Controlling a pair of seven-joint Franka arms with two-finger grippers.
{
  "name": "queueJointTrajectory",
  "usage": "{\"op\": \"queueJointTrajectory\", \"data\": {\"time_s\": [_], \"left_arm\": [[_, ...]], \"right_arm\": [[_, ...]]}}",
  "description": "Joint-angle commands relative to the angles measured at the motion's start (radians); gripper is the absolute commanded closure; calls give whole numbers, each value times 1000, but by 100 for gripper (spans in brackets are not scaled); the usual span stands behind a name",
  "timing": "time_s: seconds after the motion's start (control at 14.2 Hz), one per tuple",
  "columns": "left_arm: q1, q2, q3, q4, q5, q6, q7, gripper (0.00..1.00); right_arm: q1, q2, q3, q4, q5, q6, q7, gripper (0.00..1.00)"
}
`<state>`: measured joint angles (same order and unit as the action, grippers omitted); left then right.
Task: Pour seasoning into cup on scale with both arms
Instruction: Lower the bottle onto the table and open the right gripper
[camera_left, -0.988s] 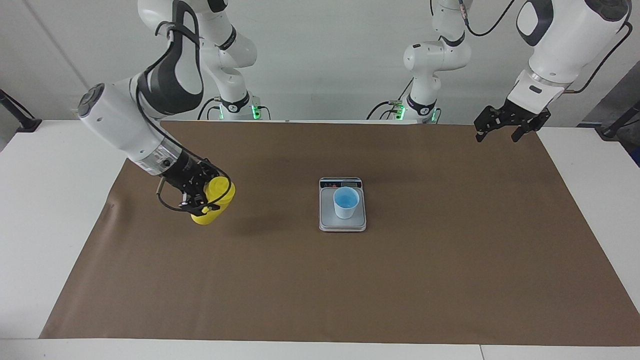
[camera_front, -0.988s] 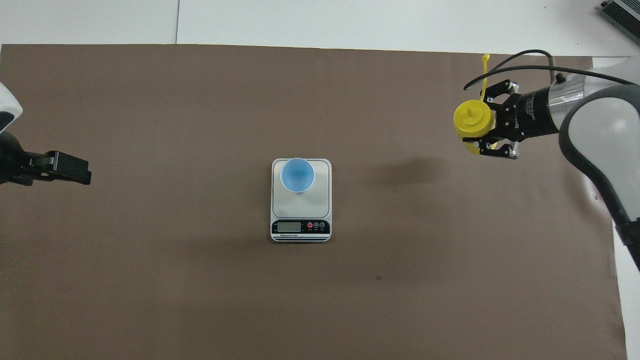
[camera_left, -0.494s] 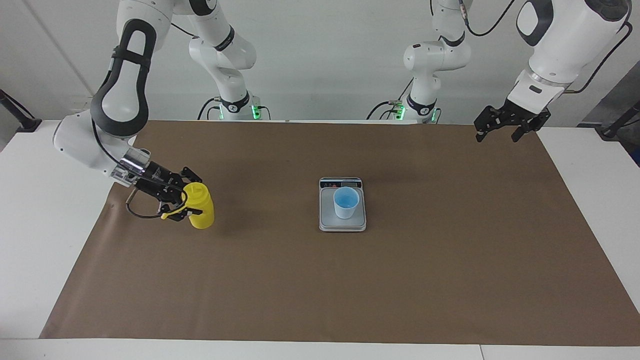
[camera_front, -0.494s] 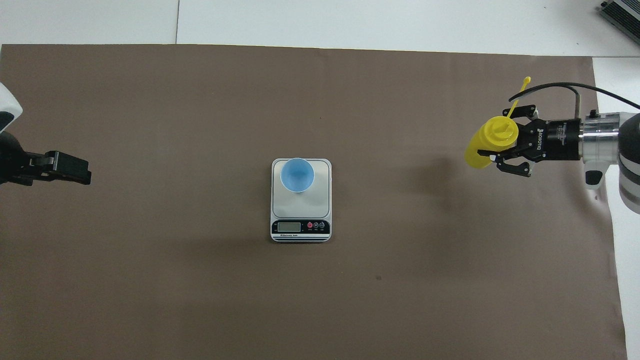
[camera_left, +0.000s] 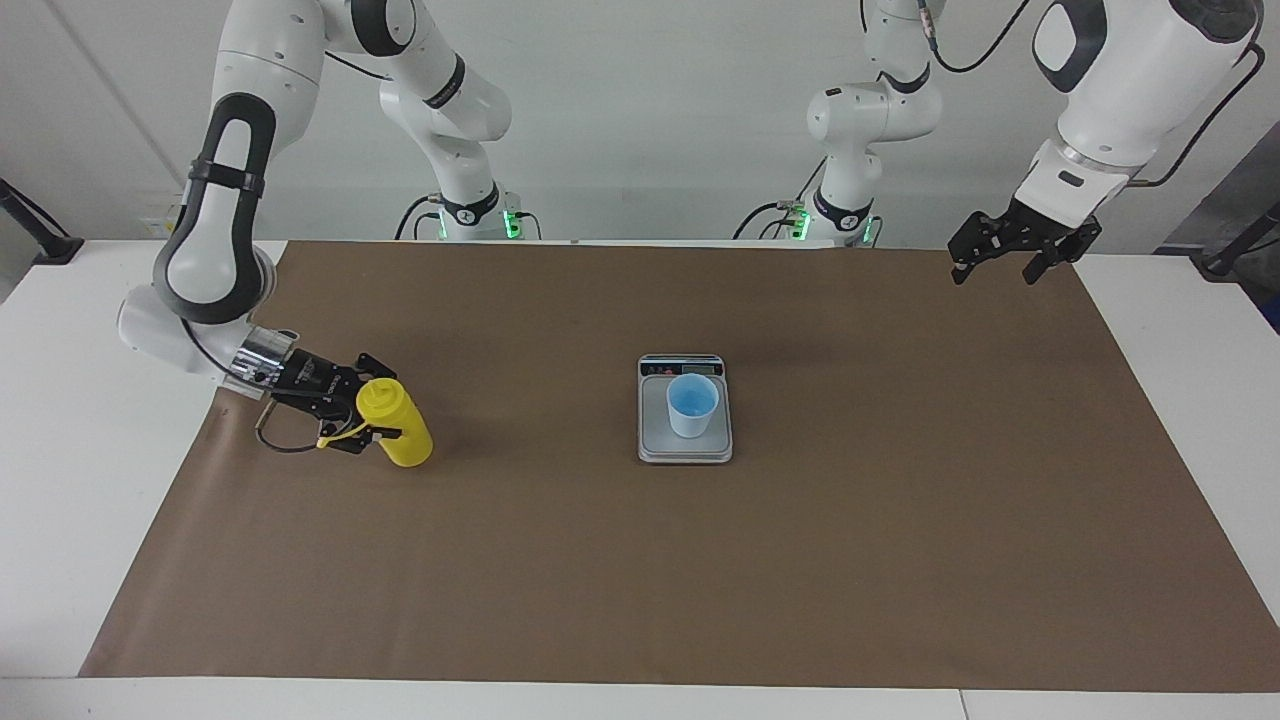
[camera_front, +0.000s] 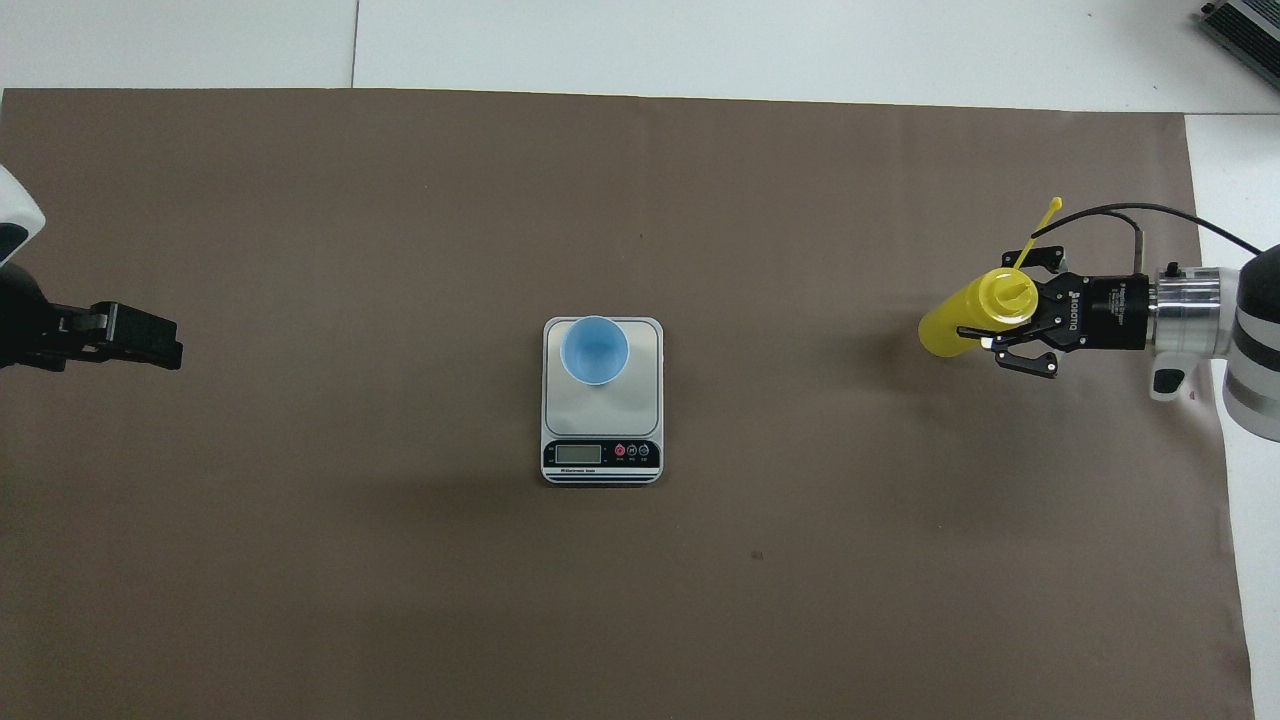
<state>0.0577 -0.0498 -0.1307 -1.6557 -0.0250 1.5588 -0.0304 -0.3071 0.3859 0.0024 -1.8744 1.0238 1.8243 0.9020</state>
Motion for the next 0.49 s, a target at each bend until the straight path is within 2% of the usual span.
{"op": "queueJointTrajectory", "data": {"time_s": [0.0,0.14,0.21,0.28,0.35,0.42], "left_arm": [[10,-30,-1,-36,-12,15,7,0],[10,-30,-1,-35,-12,15,7,0],[10,-30,-1,-35,-12,15,7,0],[10,-31,-1,-36,-12,15,7,0],[10,-31,-1,-35,-12,15,7,0],[10,-30,-1,-36,-12,15,7,0]], "right_arm": [[-10,-30,13,-54,33,-10,-82,100],[-9,-50,11,-110,33,16,-136,71],[-9,-64,10,-149,32,39,-153,36],[-9,-67,10,-158,29,53,-182,15],[9,-70,8,-158,12,59,-231,0],[8,-70,8,-163,-2,76,-276,0]]}}
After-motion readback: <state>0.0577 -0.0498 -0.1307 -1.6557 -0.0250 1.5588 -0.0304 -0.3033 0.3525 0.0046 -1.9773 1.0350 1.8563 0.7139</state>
